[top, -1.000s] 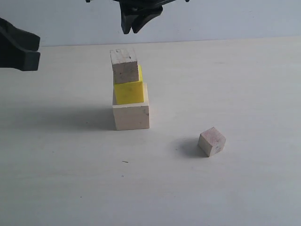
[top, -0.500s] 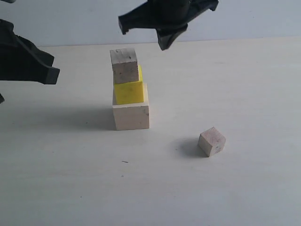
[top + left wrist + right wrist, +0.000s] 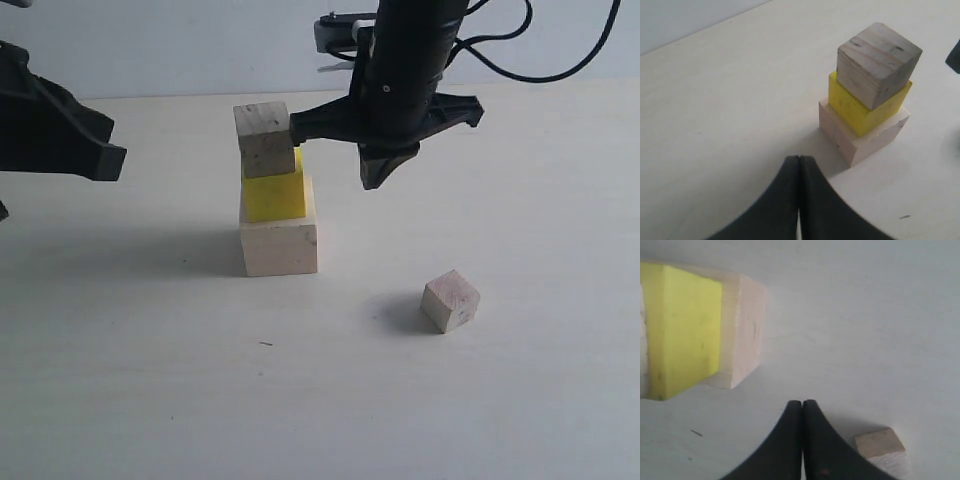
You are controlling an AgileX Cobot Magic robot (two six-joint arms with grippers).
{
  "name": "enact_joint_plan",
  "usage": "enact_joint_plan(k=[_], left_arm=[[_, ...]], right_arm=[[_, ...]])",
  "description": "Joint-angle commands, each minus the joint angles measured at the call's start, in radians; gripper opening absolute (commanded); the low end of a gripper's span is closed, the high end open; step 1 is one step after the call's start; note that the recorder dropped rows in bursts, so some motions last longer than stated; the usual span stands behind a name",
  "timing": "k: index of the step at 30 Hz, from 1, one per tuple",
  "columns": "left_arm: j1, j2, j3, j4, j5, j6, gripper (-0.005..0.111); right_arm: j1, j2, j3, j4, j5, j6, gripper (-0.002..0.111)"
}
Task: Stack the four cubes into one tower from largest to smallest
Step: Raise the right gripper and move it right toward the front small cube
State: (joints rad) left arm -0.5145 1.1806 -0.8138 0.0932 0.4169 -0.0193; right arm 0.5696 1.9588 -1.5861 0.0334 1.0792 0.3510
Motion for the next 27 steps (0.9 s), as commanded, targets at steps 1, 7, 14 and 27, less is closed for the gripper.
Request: enact_joint_plan(k=[1, 7, 14, 27], left_arm=[[-0.004, 0.002, 0.000, 0.001, 0.002, -0.010, 0.000], [-0.004, 0.002, 0.000, 0.001, 0.000, -0.010, 0.000], [-0.004, 0.041, 0.000, 0.001, 0.001, -0.010, 0.000], [0.028, 0.142, 0.000, -0.001, -0.006, -0.021, 0.000]], right_arm=[[-0.025, -0.010, 0.015, 0.038, -0.049, -0.014, 0.000], [-0.095, -0.072, 0.016, 0.084, -0.047, -0.068, 0.000], [-0.219, -0.192, 0.157, 0.204, -0.112, -0.186, 0.000], [-0.369, -0.213, 0.482, 0.940, -0.243, -0.849, 0.000]])
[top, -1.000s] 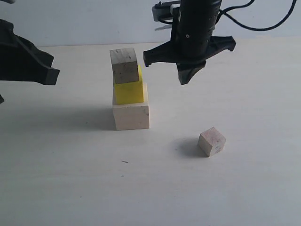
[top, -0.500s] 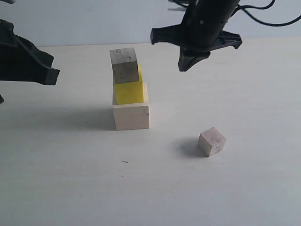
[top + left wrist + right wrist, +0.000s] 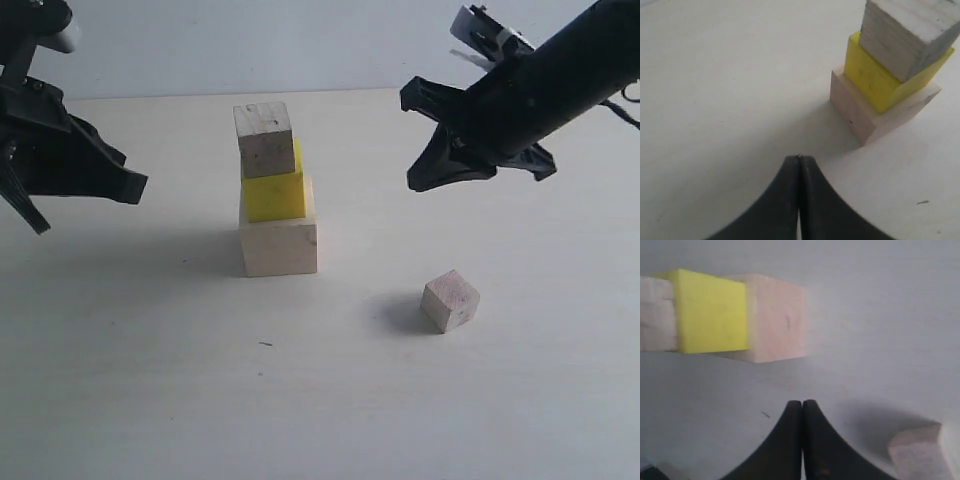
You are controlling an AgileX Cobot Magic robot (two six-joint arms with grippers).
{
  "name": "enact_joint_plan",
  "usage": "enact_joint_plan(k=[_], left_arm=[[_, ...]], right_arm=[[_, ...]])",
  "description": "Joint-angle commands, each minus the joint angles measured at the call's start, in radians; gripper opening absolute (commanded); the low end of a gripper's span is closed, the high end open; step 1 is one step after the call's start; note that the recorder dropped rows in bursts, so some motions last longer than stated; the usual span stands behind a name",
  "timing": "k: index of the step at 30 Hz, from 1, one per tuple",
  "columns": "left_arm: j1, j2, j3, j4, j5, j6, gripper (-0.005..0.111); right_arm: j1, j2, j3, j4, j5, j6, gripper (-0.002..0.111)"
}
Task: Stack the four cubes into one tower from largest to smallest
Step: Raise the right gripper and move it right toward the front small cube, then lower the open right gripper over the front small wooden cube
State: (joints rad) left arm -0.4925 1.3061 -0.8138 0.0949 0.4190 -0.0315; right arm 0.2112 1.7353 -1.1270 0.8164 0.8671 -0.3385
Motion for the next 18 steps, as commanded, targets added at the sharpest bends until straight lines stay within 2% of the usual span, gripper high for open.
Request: enact_joint_plan(k=[1, 10, 18], left_arm=[[0.006, 0.019, 0.000, -0.003, -0.008, -0.010, 0.000], [0.006, 0.021, 0.000, -0.005, -0.012, -0.010, 0.000], [0.006, 0.021, 0.000, -0.019, -0.008, -0.010, 0.000]], right_arm=[[-0.010, 0.014, 0.023, 0.154, -0.041, -0.159, 0.000], [-0.010, 0.014, 0.023, 0.051, -0.073, -0.131, 0.000], [-0.010, -0.011, 0.023, -0.236, -0.153, -0.132, 0.000]])
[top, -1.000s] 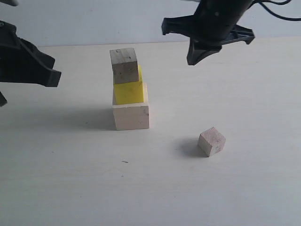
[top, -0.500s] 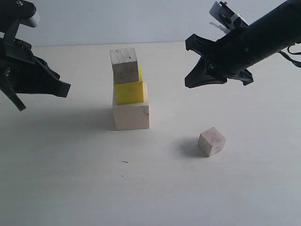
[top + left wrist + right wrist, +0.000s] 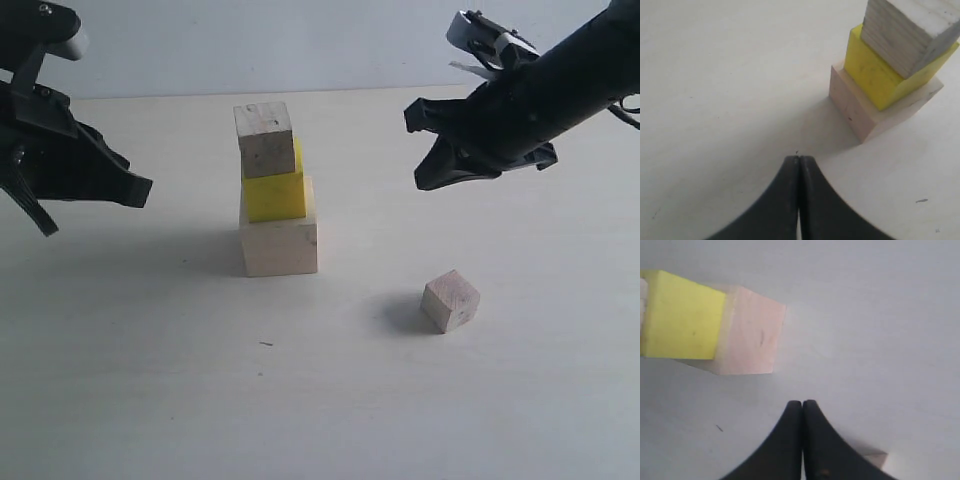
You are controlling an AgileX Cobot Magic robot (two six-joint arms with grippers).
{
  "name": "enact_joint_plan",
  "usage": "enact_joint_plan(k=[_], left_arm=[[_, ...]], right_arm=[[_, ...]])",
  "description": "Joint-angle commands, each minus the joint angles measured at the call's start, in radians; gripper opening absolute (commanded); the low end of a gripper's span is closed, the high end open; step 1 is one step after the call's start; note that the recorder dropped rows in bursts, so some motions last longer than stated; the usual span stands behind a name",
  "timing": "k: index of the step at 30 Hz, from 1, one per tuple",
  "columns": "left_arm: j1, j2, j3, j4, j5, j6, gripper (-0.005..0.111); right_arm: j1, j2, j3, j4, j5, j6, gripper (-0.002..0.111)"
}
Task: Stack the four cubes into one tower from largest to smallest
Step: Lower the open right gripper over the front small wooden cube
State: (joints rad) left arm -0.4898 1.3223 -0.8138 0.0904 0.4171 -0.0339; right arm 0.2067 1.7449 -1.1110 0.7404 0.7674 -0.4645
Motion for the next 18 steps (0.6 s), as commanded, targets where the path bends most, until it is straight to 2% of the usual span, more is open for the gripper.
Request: enact_joint_plan(k=[1, 5, 13, 18], left_arm=[[0.003, 0.004, 0.000, -0.014, -0.006, -0.008, 0.000], [0.003, 0.000, -0.004, -0.014, -0.001, -0.008, 0.000], [0.003, -0.029, -0.004, -0.014, -0.007, -0.008, 0.000], [0.003, -0.033, -0.004, -0.018, -0.007, -0.008, 0.000]], right_arm=[[-0.006, -0.023, 0.007, -0.208, -0.073, 0.023, 0.000], [-0.006, -0.030, 0.007, -0.334, -0.032, 0.193, 0.000], [0.013, -0.097, 0.007, -0.372, 0.058, 0.270, 0.000], [0.106, -0.173, 0.007, -0.525, 0.079, 0.379, 0.000]])
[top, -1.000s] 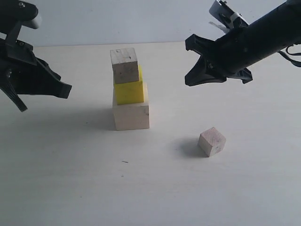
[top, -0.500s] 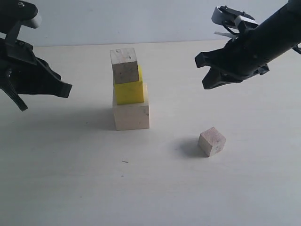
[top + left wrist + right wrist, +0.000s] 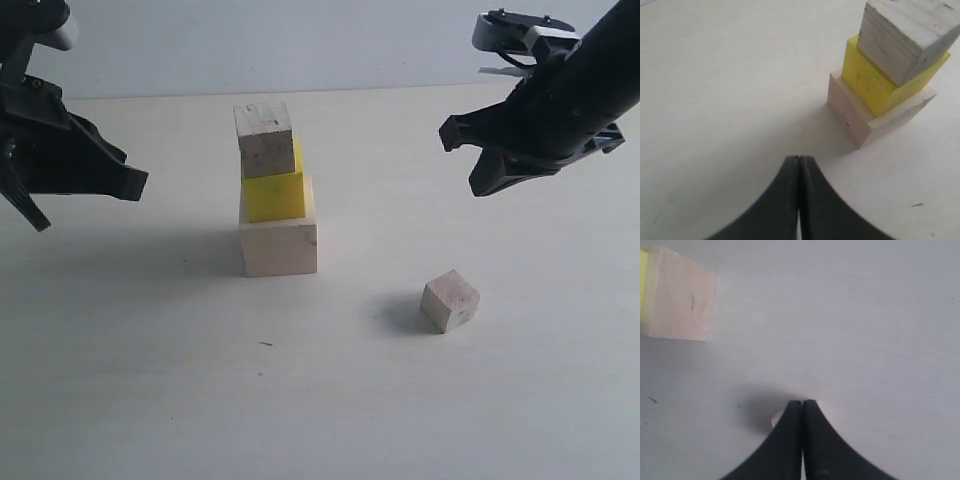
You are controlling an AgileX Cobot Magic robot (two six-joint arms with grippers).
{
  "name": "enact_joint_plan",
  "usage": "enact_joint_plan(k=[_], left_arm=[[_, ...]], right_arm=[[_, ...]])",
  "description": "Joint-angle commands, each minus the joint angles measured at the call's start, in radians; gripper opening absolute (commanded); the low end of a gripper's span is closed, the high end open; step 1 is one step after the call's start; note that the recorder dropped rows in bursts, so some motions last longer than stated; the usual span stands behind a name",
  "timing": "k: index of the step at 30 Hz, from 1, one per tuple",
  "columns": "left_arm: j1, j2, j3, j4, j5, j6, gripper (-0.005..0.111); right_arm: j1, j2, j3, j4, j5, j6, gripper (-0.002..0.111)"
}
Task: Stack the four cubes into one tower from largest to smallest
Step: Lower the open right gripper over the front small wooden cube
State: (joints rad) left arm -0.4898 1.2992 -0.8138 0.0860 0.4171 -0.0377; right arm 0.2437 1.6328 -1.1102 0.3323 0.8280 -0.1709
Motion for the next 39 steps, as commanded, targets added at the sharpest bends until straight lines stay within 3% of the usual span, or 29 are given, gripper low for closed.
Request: enact_joint_plan(k=[1, 5, 11, 21, 29, 32, 39], left_arm=[[0.003, -0.010, -0.004, -0.014, -0.005, -0.004, 0.000], [0.003, -0.010, -0.004, -0.014, -0.005, -0.023, 0.000], [0.003, -0.010, -0.004, -0.014, -0.003, -0.023, 0.000], [0.003, -0.010, -0.004, -0.014, -0.003, -0.023, 0.000], [0.003, -0.010, -0.004, -0.014, -0.003, -0.023, 0.000], [0.003, -0.010, -0.004, -0.014, -0.003, -0.023, 0.000], [0.003, -0.010, -0.004, -0.014, -0.003, -0.023, 0.000]], right_arm=[[0.089, -0.067, 0.006, -0.165, 0.026, 0.110, 0.000], [0.129, -0.071, 0.006, -0.281, 0.082, 0.171, 0.000], [0.129, -0.059, 0.006, -0.254, 0.148, 0.171, 0.000], [0.192, -0.059, 0.126, -0.270, 0.052, 0.226, 0.000], [0.198, -0.059, 0.126, -0.279, 0.034, 0.215, 0.000], [0.198, -0.059, 0.126, -0.270, 0.036, 0.171, 0.007], [0.198, -0.059, 0.126, -0.219, 0.031, 0.083, 0.038]])
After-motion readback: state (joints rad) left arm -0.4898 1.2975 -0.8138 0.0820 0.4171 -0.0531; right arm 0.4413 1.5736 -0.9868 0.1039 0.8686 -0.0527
